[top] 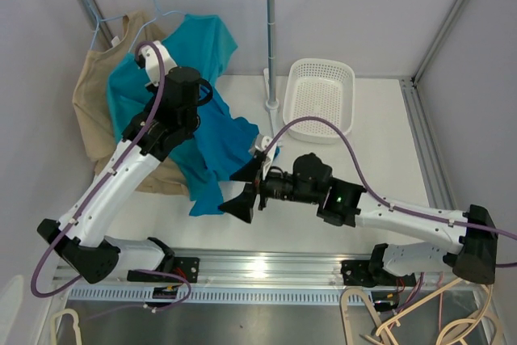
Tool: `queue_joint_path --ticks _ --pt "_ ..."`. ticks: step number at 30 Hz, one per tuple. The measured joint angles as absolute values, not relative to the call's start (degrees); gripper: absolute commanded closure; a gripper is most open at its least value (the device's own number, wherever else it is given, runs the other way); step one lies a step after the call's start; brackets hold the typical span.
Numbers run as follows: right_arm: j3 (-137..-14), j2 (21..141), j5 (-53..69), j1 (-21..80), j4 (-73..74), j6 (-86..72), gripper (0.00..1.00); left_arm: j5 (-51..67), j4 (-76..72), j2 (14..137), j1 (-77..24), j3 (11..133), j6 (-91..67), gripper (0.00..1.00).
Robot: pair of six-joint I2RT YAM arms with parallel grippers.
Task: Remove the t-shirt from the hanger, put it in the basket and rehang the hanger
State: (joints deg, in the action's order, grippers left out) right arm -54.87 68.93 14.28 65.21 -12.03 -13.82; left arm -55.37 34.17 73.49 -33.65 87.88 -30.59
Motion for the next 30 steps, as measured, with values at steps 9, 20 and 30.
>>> queue_joint_path --ticks 9,20,30 --pt "-57.87 75.72 9.21 70.83 -11.03 -13.26 0.10 -55.27 35.35 73.80 -33.65 87.88 -32.10 0.99" --pt "-58.74 77.01 -7.27 73.69 -11.29 -11.84 0.05 -54.85 40.10 73.84 -33.76 89.19 -36.05 0.99" --pt "-58.61 78.26 -17.69 74.24 -12.82 -11.33 1.00 -54.87 42.59 73.82 -34.09 89.32 -38.24 1.00"
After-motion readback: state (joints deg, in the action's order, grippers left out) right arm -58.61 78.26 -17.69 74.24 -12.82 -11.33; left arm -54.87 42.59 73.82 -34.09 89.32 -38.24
